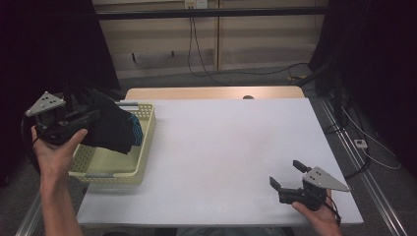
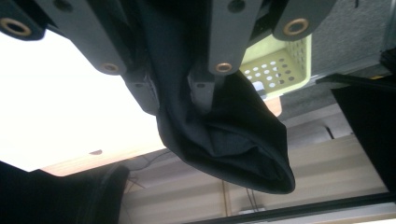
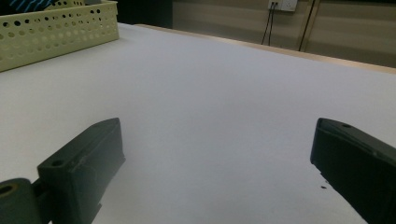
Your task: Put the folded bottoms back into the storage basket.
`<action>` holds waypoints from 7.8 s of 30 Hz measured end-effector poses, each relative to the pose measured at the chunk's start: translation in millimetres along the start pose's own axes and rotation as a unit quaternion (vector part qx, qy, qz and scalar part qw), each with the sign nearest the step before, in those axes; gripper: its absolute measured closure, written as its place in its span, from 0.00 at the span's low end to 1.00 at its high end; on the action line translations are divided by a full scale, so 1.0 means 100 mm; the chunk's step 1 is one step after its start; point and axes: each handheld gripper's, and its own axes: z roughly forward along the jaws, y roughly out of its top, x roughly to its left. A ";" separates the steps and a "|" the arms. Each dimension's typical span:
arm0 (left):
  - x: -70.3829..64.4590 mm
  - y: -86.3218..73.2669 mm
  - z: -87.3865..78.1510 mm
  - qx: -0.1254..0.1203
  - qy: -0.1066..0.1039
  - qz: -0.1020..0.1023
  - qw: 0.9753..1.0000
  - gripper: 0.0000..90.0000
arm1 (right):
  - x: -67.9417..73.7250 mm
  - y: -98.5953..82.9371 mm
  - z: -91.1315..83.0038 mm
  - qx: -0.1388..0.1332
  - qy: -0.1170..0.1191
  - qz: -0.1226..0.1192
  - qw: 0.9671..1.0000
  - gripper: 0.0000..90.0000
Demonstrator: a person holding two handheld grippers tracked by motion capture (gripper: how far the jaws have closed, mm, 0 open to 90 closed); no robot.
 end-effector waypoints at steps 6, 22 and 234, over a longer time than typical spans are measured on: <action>0.04 -0.06 0.03 0.017 -0.002 0.002 1.000 0.85 | 0.00 0.00 0.01 0.001 0.001 -0.001 1.000 0.03; 0.08 -0.18 0.22 0.041 -0.054 0.005 0.998 0.84 | 0.00 0.00 0.03 0.005 0.002 -0.001 1.000 0.03; 0.27 -0.86 2.06 0.263 0.082 -0.012 0.961 0.85 | 0.01 -0.02 0.09 0.022 0.013 -0.004 1.000 0.03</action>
